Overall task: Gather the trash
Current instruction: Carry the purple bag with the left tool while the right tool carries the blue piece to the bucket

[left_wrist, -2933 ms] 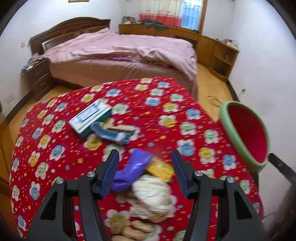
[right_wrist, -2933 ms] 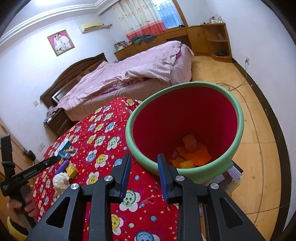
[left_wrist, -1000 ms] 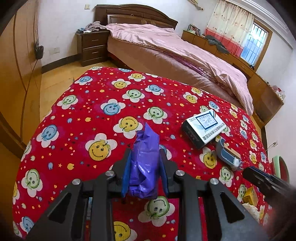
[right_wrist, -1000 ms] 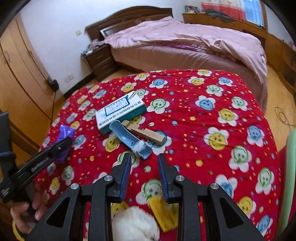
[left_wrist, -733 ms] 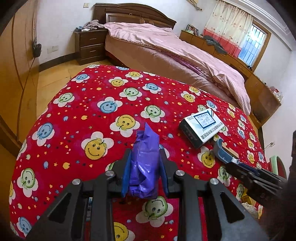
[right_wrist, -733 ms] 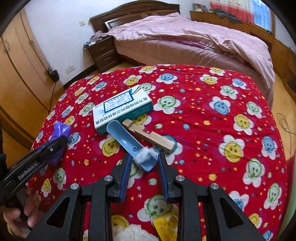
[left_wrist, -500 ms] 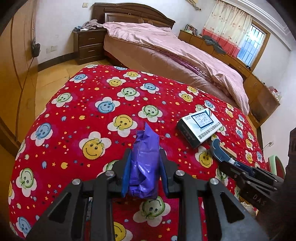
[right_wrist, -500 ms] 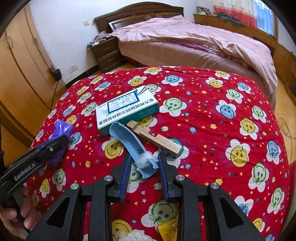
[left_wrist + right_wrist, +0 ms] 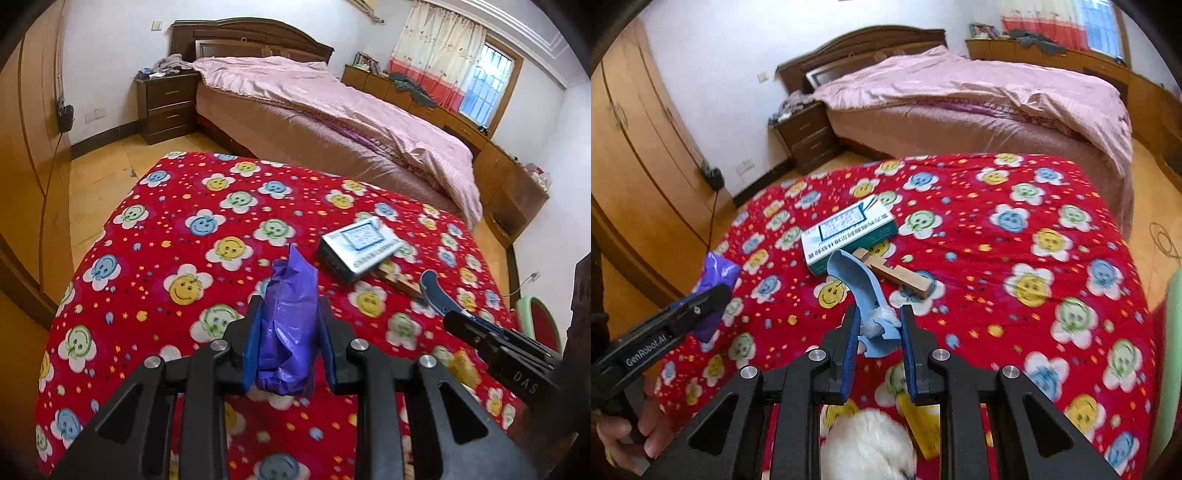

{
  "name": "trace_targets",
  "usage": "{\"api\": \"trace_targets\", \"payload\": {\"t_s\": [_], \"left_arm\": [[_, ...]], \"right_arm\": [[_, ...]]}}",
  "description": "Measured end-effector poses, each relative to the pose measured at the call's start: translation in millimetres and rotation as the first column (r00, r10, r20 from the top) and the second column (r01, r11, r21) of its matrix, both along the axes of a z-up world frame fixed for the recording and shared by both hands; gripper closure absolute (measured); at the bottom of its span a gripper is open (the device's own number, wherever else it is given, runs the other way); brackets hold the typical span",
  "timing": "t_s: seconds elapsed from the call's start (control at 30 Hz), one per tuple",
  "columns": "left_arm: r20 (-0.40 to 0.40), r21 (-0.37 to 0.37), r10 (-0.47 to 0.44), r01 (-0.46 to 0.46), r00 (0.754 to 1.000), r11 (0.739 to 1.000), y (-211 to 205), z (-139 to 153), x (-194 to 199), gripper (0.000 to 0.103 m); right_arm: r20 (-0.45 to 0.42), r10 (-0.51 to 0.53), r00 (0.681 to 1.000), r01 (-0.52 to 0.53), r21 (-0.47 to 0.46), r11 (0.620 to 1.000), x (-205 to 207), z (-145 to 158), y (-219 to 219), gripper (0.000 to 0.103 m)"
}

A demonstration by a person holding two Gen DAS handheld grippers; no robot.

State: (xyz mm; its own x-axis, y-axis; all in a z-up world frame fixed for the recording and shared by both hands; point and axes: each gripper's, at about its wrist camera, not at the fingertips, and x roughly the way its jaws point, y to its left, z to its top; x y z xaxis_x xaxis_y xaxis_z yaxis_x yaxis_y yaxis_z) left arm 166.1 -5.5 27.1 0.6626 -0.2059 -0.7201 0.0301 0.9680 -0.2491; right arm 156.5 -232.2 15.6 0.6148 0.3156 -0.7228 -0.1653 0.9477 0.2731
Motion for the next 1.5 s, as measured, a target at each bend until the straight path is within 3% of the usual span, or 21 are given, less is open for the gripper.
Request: {"api": "trace_targets", "payload": {"t_s": [0.5, 1.1, 1.5], "left_arm": [[0.067, -0.059, -0.114, 0.118, 0.991, 0.991, -44.2, 44.1, -54.1, 0.075], [0.123, -0.071, -0.229, 0.238, 0.966, 0.969, -87.1, 81.1, -94.4, 0.075], [0.144, -0.043, -0.367, 0.377, 0.919, 0.925, -146.0, 95.2, -107.9, 0.075]], "right_arm": [[0.131, -0.18, 0.975, 0.166, 0.106, 0.98, -96.2, 60.4, -76.3, 0.082], [0.215, -0.345, 0.913, 0.316, 0.16, 0.935, -178.2, 94.8, -142.1, 0.082], [0.23, -0.461, 0.857, 0.43, 0.173, 0.886, -213.8, 97.2, -182.1, 0.082]]}}
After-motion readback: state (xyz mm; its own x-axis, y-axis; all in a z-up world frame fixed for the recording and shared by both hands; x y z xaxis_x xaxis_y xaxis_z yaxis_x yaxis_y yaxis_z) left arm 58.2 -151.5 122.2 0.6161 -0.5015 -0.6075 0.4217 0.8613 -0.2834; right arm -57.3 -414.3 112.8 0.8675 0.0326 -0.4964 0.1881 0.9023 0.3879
